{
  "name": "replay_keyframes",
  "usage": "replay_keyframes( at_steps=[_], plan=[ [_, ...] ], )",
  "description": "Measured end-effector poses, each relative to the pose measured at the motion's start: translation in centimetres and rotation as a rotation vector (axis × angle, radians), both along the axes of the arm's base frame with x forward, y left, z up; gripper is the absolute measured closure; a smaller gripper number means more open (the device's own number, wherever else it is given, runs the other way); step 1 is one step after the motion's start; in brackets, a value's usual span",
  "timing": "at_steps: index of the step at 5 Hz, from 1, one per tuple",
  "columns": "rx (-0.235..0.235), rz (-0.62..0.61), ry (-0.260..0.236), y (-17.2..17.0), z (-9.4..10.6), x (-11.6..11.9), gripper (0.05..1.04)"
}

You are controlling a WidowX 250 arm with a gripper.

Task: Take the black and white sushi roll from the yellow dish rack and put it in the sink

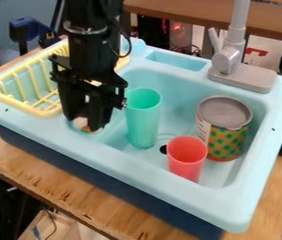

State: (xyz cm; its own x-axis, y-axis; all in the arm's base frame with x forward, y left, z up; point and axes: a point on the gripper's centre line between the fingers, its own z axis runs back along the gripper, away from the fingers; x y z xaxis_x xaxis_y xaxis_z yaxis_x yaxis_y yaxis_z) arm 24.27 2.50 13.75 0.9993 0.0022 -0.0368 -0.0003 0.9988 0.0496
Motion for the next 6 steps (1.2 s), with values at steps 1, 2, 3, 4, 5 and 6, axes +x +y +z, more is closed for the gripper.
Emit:
replay_keyframes(
  at_steps=[1, 2, 3, 4, 5, 6],
  plan=[
    [-0.055, -0.007, -0.025, -0.29, -0.80, 0.11, 0.497],
    [-0.098, -0.019, -0.050, -0.71, -1.00, 0.37, 0.497],
    [-0.094, -0.012, -0.049, -0.68, -1.00, 0.37, 0.497],
    [-0.074, 0.009, -0.023, -0.31, -1.50, 0.28, 0.424],
    [-0.066, 0.012, -0.008, -0.15, -1.55, 0.26, 0.159],
    [-0.061, 0.007, -0.009, -0.14, -1.23, 0.40, 0.105]
  ],
)
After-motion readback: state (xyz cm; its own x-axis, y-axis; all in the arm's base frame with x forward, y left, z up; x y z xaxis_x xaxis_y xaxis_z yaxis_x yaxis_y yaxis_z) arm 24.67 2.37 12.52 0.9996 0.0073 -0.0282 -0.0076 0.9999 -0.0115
